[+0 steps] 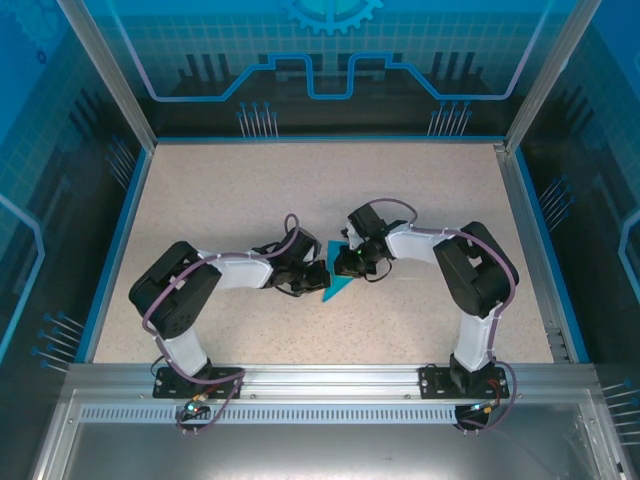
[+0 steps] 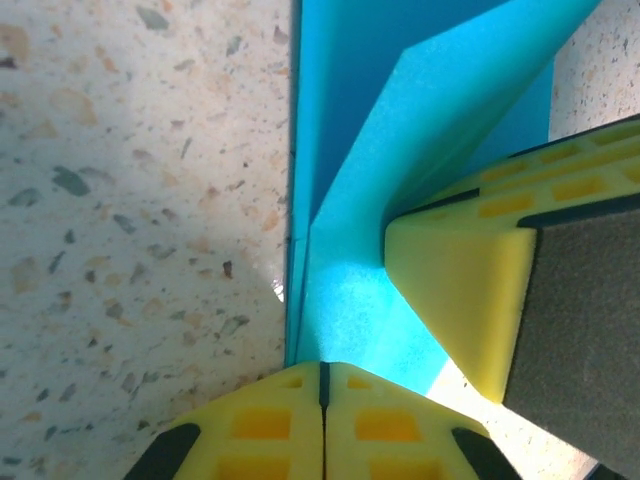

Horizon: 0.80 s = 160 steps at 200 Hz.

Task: Fold a paper plane with a square sheet of paper (pick it up from the middle)
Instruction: Fourth fold the wing at the center of the table.

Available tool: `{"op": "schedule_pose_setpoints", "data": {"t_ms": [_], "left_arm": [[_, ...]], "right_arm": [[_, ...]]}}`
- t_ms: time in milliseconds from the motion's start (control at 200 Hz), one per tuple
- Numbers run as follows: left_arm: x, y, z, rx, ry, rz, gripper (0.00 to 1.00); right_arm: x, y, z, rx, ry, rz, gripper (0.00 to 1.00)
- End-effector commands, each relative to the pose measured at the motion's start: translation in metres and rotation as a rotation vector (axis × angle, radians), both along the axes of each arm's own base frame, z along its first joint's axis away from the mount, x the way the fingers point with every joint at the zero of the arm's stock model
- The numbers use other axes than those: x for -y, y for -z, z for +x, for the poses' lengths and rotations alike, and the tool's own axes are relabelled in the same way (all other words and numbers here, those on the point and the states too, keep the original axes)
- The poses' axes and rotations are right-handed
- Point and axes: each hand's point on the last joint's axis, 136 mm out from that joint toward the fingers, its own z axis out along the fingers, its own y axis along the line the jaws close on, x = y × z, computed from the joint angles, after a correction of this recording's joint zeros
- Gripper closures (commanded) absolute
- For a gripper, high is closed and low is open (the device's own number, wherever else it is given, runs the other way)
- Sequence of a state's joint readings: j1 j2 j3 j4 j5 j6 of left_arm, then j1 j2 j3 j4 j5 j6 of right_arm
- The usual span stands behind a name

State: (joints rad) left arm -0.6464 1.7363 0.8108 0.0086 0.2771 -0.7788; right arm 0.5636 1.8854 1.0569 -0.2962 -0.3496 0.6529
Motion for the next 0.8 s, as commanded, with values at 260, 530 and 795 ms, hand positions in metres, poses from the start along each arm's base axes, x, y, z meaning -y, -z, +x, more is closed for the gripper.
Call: {"op": "schedule_pose_setpoints", "data": {"t_ms": [260, 530, 795], "left_arm": [[0.005, -0.051, 0.023, 0.131, -0.064, -0.078, 0.92], [0.011, -0.03, 0.013, 0.043, -0.038, -0.082, 0.98], [0.008, -0.008, 0.006, -0.019, -0.027, -0.037, 0.99]], "right_arm": [[0.018, 0.032, -0.011, -0.059, 0.014, -0.071, 0.89], [0.016, 0.033, -0.011, -0.063, 0.014, -0.062, 0.89], [0.01, 0.026, -0.009, -0.04, -0.006, -0.022, 0.88]]}}
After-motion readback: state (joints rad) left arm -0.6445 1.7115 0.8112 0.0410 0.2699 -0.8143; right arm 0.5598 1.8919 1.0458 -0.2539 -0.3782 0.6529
